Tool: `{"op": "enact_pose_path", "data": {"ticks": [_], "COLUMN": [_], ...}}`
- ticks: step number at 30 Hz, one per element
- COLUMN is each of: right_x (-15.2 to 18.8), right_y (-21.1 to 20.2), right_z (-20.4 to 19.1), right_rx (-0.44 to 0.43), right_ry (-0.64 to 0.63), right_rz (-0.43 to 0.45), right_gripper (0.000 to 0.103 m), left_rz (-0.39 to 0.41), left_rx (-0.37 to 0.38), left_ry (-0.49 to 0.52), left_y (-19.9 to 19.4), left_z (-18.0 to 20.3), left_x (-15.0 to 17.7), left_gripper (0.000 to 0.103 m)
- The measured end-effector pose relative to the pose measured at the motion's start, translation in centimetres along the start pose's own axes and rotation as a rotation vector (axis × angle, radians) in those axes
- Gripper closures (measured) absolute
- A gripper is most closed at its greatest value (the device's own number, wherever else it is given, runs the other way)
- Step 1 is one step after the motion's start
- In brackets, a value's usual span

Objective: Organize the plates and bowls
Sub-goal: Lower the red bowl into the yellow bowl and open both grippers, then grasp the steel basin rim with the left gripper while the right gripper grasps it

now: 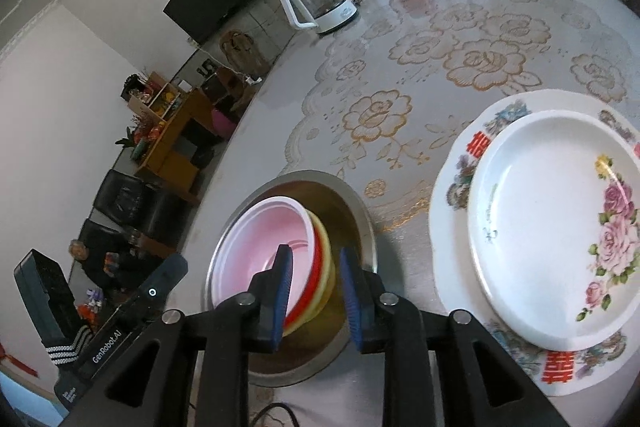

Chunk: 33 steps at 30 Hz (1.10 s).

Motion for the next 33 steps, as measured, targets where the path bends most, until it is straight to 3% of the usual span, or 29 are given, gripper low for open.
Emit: {"op": "enact_pose_path", "data": {"ticks": [19,25,27,33], "right_x": [0.4,0.5,0.5,0.6], "right_y": [-1.5,-0.9,-0.6,0.1], "right_z": [0.6,0.9,0.9,1.2], "right_rx": [0.105,0.119,0.121,0.140], "right_ry": [-0.041,-0.037,-0.039,-0.038], "right_rz": [0.046,0.030,0.022,0.004], "right_gripper": [0.078,0.078,0.078,0.078], "left_rz": [-0.040,-0.061,-0.063,-0.105], "left_rx": [-0.009,0.026,0.043,0.137], "left_ry": [-0.041,-0.043,-0.050,-0.094], "left_y": [1.2,1.9,2.1,3.1], "left_z": [-2.2,-2.3,-2.4,-2.6], "left_x": [1.9,2.4,2.4,2.5], "left_gripper": [0.024,0.034,0.043,0.054]}}
Point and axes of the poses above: each gripper's, at about its wrist camera, not at the fingertips, and y roughly the way its jaws point, z to its right, x to its underside, the point moved 7 cm from there along y, roughly the way its jaws point, and after that the axes turned 13 degrees about -z, right-handed, at the moved point
